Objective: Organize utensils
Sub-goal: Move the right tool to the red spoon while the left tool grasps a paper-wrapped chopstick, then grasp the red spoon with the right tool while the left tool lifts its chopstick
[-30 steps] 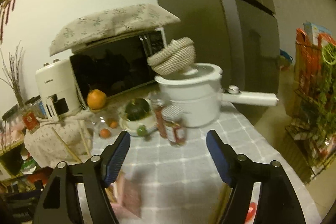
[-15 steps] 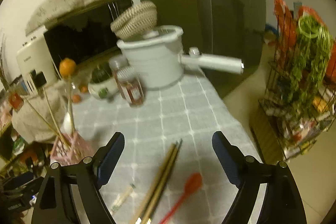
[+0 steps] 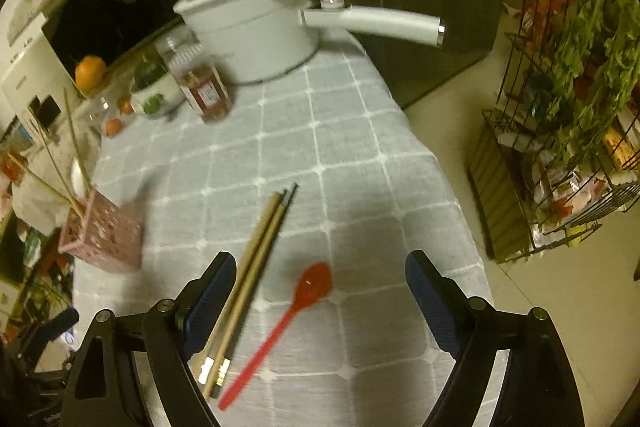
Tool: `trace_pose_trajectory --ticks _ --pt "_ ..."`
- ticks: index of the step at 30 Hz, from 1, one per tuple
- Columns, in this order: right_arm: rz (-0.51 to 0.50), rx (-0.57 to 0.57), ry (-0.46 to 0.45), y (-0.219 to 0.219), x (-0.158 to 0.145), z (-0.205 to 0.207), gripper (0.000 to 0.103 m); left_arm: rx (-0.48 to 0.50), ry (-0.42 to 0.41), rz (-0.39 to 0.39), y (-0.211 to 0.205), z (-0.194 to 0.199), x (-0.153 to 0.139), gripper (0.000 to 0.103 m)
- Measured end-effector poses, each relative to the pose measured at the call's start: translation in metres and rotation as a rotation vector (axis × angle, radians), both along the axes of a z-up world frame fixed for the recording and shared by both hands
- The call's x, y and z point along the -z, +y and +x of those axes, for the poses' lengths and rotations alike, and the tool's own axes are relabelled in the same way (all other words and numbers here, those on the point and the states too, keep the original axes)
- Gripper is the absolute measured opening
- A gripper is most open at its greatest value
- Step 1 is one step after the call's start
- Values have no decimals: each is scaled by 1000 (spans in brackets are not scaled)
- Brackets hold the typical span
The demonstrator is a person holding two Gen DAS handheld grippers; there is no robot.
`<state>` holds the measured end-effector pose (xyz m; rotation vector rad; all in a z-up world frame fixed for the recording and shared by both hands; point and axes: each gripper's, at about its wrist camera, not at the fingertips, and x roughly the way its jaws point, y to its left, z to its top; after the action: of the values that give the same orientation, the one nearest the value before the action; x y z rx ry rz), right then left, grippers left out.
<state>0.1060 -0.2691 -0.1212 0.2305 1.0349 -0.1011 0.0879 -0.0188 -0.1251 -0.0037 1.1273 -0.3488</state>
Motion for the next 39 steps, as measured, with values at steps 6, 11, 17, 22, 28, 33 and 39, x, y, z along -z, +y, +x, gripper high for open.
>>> trace_pose_trajectory --ticks 6,11,17,22,28,33,39 --pt "12 -28 83 -5 30 6 88 91 90 42 -24 20 28 44" --pt "61 -43 109 -9 37 11 88 137 155 38 -39 32 49 35" --pt "90 -21 112 -18 37 16 88 164 183 66 -58 43 65 32" --pt "102 -8 117 -22 38 17 87 169 180 110 -69 51 71 31" --pt "103 -13 136 -21 43 17 87 161 171 158 -72 48 72 14" --pt "105 -14 150 -20 48 18 87 110 186 106 -58 46 66 6" --pt "105 -29 181 -15 59 21 75 79 88 15 -40 26 21 6"
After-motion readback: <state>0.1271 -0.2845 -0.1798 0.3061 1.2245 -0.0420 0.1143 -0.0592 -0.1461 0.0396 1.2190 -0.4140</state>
